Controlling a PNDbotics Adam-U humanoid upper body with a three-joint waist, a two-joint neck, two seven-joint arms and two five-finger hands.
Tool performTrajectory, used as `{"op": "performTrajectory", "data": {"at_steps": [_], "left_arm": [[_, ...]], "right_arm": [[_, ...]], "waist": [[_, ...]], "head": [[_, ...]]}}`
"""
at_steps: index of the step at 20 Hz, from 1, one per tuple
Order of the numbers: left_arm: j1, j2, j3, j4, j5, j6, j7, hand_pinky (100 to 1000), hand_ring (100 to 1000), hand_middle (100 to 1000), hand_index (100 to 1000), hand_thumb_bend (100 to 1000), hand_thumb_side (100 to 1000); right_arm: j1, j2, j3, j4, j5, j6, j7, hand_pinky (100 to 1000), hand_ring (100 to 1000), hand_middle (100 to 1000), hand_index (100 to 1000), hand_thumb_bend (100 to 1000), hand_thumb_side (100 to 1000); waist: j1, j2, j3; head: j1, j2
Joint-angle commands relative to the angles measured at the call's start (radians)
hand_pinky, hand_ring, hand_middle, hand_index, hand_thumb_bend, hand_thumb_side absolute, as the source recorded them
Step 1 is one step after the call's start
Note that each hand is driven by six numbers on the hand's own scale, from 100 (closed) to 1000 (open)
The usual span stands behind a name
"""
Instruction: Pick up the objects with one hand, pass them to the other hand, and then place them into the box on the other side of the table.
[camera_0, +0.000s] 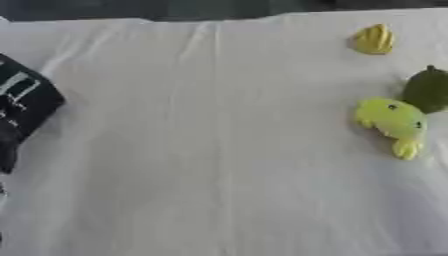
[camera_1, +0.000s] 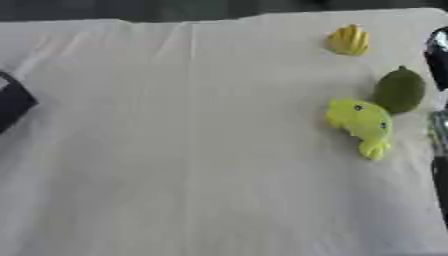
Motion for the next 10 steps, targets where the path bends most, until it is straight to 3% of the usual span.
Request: {"op": "performTrajectory", "data": {"at_steps": [1, 10], "left_arm": [[-0.014, 0.024, 0.002, -0.011, -0.002, -0.002, -0.003, 906, 839, 856, 811, 191, 860], [-0.015, 0.024, 0.001, -0.010, -0.001, -0.002, -0.005, 906, 842, 856, 811, 191, 861]], "right_arm": [[-0.015, -0.019, -0.006, -0.009, 0.007, 0.003, 0.000, 752, 824, 779, 885, 100, 548], [-0.017, -0.020, -0.006, -0.007, 0.009, 0.003, 0.000, 752, 824, 779, 885, 100, 546]], "waist": [[0.000, -0.024, -0.001], [0.000, -0.024, 0.000]], "head": [[0.002, -0.011], [0.001, -0.009]]}}
